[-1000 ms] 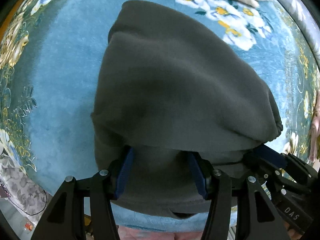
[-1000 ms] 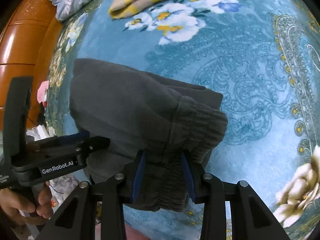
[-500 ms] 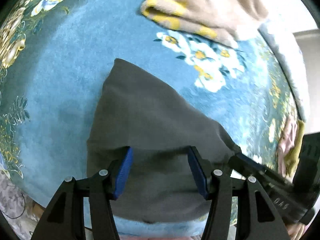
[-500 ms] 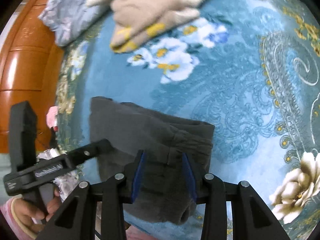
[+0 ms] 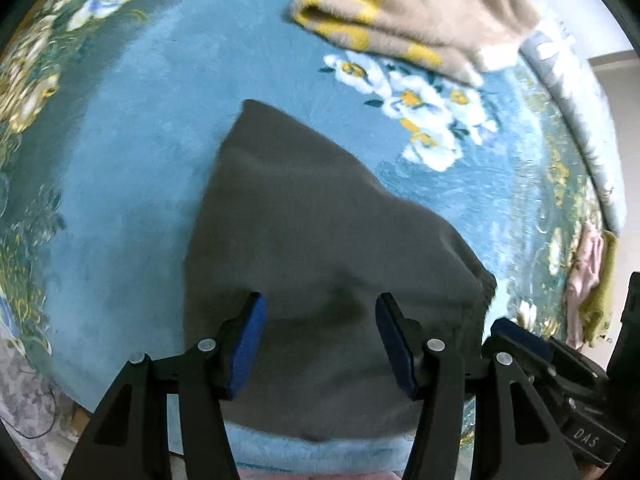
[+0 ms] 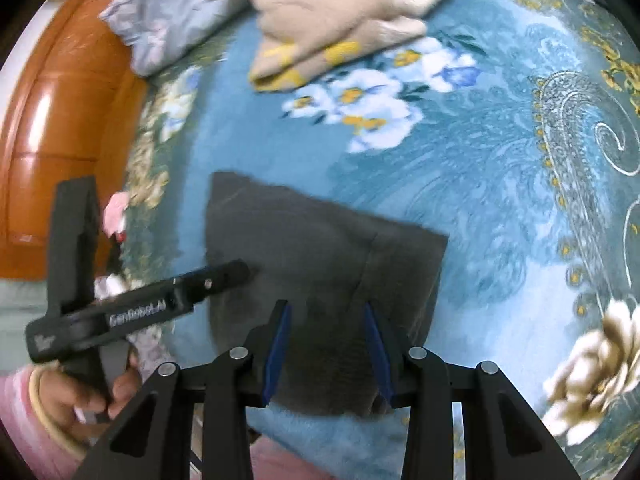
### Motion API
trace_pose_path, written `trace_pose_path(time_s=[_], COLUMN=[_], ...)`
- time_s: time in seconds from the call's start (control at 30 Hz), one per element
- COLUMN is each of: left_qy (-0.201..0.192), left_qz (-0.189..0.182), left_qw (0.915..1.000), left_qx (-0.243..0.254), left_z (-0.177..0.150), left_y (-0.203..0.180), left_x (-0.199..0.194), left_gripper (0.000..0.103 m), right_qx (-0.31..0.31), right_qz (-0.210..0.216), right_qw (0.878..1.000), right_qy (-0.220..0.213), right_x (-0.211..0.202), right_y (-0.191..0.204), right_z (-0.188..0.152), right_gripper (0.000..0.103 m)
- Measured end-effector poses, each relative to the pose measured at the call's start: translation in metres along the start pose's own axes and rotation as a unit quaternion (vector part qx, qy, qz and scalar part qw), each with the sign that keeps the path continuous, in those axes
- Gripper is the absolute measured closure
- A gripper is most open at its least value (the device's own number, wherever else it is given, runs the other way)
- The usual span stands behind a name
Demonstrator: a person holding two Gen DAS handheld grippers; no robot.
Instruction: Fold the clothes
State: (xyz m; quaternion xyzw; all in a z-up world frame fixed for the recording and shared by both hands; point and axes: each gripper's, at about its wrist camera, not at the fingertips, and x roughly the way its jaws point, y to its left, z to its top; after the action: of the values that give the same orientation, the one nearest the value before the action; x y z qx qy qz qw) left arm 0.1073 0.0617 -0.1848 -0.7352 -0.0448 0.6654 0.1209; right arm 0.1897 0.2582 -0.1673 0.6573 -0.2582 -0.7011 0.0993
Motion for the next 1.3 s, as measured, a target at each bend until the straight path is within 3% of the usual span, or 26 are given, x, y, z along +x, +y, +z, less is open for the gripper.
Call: trace_pose_path(time_s=[0.17, 0.27, 0.37, 0.57, 0.73, 0.83, 0.87, 0.97, 1.07, 1.1, 1.13, 1.17, 1.27, 1.3], left_qy=[-0.003, 0.012, 0.016, 0.016, 0.020, 0.014, 0.005, -0.024, -0.031, -0.027, -0.022, -0.017, 0.002, 0.012], left_qz=[0.015, 0.027, 0.046, 0.049, 0.045, 0.009, -0.007, -0.028, -0.044, -0.047, -0.054, -0.062, -0.086, -0.095], left_qw=[0.9998, 0.9996, 0.9985, 0.9983, 0.9985, 0.9999, 0.9999, 0.9988, 0.9978, 0.9978, 0.9976, 0.9974, 0.9960, 0.9952], left_qx=[-0.010, 0.003, 0.024, 0.028, 0.024, -0.004, -0.013, -0.031, -0.040, -0.039, -0.036, -0.033, -0.024, -0.021], left_z=[-0.036, -0.046, -0.051, -0.049, -0.048, -0.046, -0.045, -0.039, -0.026, -0.021, -0.018, -0.015, -0.009, -0.008], left_y=[0.017, 0.019, 0.021, 0.025, 0.028, 0.036, 0.040, 0.054, 0.070, 0.075, 0.074, 0.073, 0.073, 0.075], left_x=[-0.002, 0.012, 0.026, 0.042, 0.044, 0.025, 0.017, -0.001, -0.004, -0.002, 0.002, 0.006, 0.019, 0.024], left_gripper=[0.045, 0.045, 0.045, 0.045, 0.045, 0.045, 0.045, 0.045, 0.045, 0.042, 0.029, 0.024, 0.020, 0.020], right_qx=[-0.006, 0.000, 0.009, 0.002, 0.026, 0.070, 0.080, 0.097, 0.136, 0.145, 0.153, 0.162, 0.181, 0.187], right_qz=[-0.015, -0.031, -0.041, -0.056, -0.036, -0.003, 0.000, -0.020, 0.021, 0.036, 0.051, 0.065, 0.097, 0.106], right_qw=[1.000, 0.999, 0.999, 0.998, 0.999, 0.997, 0.996, 0.994, 0.990, 0.988, 0.986, 0.984, 0.978, 0.975], right_qy=[0.021, 0.020, 0.017, 0.002, -0.002, -0.022, -0.032, -0.049, -0.039, -0.039, -0.039, -0.041, -0.046, -0.046], right_x=[0.011, 0.025, 0.036, 0.049, 0.047, 0.028, 0.021, 0.015, 0.024, 0.028, 0.032, 0.035, 0.046, 0.050], right_y=[0.001, -0.006, -0.010, -0.011, -0.020, -0.030, -0.034, -0.047, -0.064, -0.067, -0.070, -0.073, -0.078, -0.080], right_z=[-0.034, -0.035, -0.034, -0.037, -0.037, -0.037, -0.038, -0.039, -0.039, -0.039, -0.039, -0.038, -0.039, -0.040], right_gripper=[0.062, 0.062, 0.062, 0.061, 0.061, 0.062, 0.060, 0.037, 0.032, 0.027, 0.025, 0.019, 0.000, 0.000])
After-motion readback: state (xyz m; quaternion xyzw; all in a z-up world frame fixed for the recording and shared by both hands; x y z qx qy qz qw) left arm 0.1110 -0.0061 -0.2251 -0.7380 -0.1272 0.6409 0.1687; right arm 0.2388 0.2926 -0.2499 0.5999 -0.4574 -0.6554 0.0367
